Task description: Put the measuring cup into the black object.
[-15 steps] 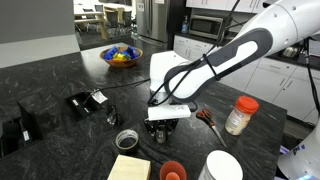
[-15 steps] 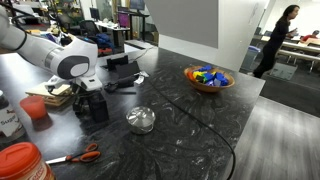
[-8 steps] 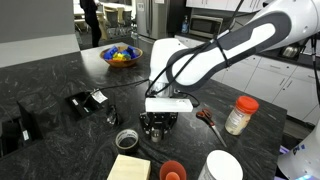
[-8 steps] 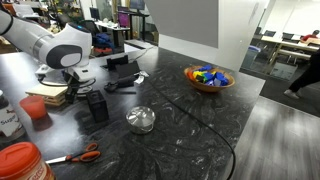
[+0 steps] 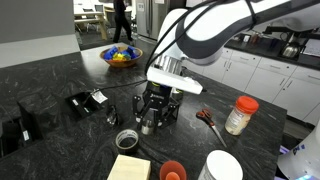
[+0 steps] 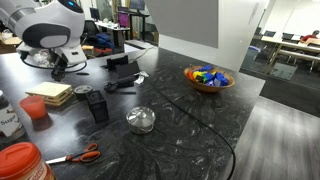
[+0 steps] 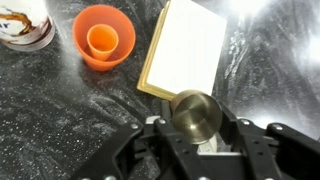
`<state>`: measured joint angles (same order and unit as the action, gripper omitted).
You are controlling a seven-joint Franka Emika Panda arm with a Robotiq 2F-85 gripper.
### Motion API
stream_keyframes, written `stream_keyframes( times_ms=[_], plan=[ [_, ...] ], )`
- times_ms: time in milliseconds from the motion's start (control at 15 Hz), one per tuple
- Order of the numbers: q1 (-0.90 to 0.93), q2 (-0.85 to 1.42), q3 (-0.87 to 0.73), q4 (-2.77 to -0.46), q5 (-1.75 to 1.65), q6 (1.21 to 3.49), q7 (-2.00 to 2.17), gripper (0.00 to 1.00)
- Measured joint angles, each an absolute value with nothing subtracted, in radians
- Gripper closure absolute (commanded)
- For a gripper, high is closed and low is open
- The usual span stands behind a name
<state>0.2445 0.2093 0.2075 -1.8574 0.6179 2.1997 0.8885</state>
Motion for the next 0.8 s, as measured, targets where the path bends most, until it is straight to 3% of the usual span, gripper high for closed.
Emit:
stream_keyframes(
  times_ms=[533, 600, 800],
  plan=[
    [0.214, 0.137, 0.183, -1.908, 0.872, 2.260, 0.884, 0.78],
    [0.211, 0.137, 0.179, -1.918, 0.888, 2.277, 0.891, 0.53],
    [0.211, 0.134, 0.176, -1.933, 0.898, 2.299, 0.907, 0.53]
  ],
)
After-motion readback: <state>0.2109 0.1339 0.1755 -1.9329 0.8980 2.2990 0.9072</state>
